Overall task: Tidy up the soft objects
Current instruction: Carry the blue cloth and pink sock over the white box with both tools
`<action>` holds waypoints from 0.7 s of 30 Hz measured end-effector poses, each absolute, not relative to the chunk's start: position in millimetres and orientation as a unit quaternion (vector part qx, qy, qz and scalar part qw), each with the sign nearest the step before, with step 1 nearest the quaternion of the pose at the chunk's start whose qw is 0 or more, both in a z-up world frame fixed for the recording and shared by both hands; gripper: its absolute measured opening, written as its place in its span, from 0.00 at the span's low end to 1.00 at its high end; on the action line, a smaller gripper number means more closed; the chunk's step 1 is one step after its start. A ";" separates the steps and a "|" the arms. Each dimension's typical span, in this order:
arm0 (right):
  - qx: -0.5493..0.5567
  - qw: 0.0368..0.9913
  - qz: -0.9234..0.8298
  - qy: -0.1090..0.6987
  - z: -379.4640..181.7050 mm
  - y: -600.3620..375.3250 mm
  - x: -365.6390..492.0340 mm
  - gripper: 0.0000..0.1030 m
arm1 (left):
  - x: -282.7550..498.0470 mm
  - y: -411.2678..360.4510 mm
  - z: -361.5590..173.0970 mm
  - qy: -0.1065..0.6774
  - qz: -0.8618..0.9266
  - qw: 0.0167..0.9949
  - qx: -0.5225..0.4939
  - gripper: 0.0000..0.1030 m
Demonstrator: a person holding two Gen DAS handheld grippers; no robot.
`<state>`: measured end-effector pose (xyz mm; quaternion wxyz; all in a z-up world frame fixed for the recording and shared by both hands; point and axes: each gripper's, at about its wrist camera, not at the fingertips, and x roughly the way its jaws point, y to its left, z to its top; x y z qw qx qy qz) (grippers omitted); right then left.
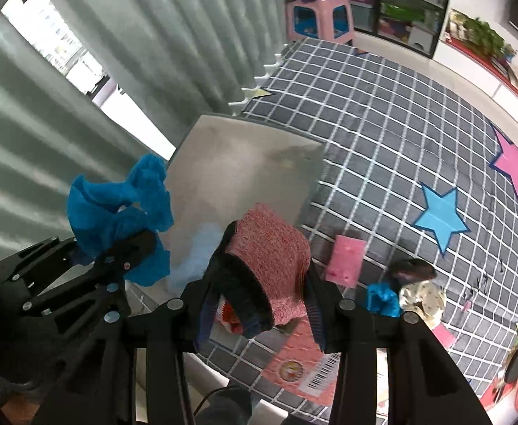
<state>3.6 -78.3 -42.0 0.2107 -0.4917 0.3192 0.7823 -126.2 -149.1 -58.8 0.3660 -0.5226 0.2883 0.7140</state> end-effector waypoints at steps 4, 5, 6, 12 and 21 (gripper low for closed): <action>-0.499 0.203 0.783 0.311 -43.3 -83.8 -9.9 0.44 | -137.4 -156.0 -61.7 0.283 0.716 0.358 -0.528 0.27; -0.500 0.202 0.783 0.310 -43.7 -84.7 -12.1 0.44 | -139.3 -157.2 -62.5 0.282 0.716 0.357 -0.529 0.27; -0.502 0.200 0.783 0.308 -43.9 -85.7 -14.3 0.44 | -141.0 -158.3 -63.3 0.281 0.716 0.355 -0.531 0.27; -0.509 0.196 0.781 0.303 -45.4 -88.7 -23.1 0.44 | -145.5 -162.2 -66.2 0.281 0.715 0.355 -0.532 0.27; -0.513 0.201 0.776 0.305 -47.1 -87.9 -25.4 0.44 | -151.7 -163.6 -70.4 0.280 0.713 0.354 -0.537 0.27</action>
